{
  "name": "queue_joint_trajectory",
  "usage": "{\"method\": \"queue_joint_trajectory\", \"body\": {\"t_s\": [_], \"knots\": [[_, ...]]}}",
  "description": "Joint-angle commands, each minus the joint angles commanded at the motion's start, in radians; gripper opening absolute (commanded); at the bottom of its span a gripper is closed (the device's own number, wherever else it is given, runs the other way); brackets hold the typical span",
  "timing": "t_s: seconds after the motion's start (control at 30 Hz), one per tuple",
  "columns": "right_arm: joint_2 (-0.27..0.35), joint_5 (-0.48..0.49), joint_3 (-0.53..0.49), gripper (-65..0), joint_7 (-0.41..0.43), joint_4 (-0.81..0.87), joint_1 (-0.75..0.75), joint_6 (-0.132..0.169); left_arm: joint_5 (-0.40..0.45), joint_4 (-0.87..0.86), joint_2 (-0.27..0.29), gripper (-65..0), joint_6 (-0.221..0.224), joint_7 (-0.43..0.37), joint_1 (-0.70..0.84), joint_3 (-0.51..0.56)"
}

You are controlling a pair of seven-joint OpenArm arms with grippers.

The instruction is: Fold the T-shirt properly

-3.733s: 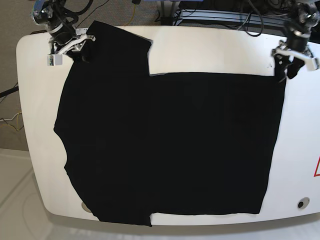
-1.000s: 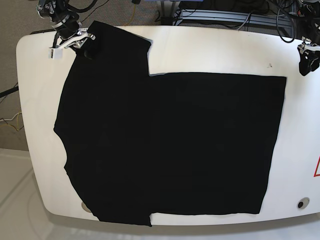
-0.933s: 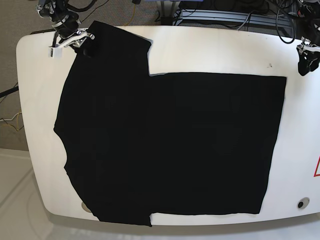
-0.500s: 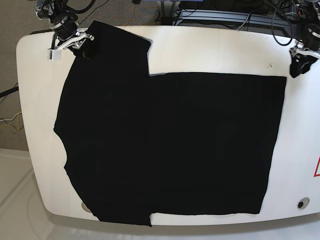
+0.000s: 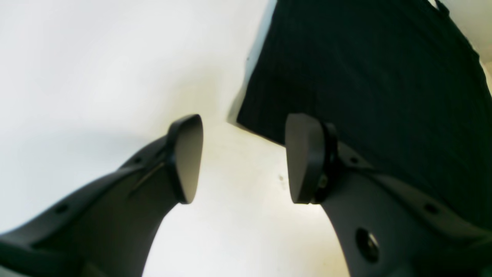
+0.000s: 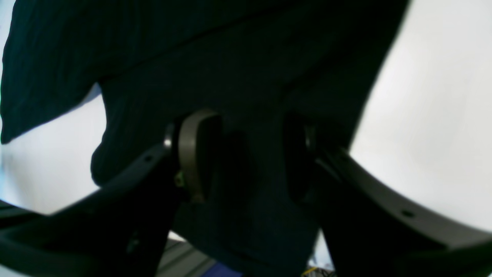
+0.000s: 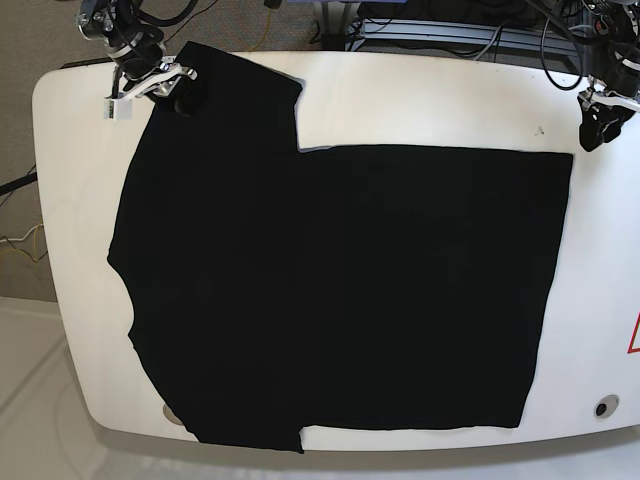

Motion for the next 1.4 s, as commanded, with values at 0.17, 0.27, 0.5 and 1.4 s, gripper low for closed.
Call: {"method": "queue_joint_trajectory", "body": {"t_s": [0.17, 0.27, 0.5, 1.4], "knots": [[0.002, -0.001, -0.036, -36.1, 0.003, -0.009, 0.001, -0.002, 0.006, 0.003, -0.004, -32.1, 0.000, 0.007, 0.004, -0.004], [0.000, 0.002, -0.032, -36.1, 0.003, -0.009, 0.001, 0.000, 0.004, 0.005, -0.006, -32.1, 0.000, 0.008, 0.002, -0.005], [-0.001, -0.001, -0.018, -36.4, 0.013, -0.008, 0.005, 0.000, -0.001, -0.011, -0.007, -32.2, 0.000, 0.015, -0.005, 0.000], [0.003, 0.003, -0.011, -36.1, 0.008, -0.048, 0.018, 0.009, 0.004, -0.064, 0.004, -31.1, 0.000, 0.022, -0.019, 0.009]]}}
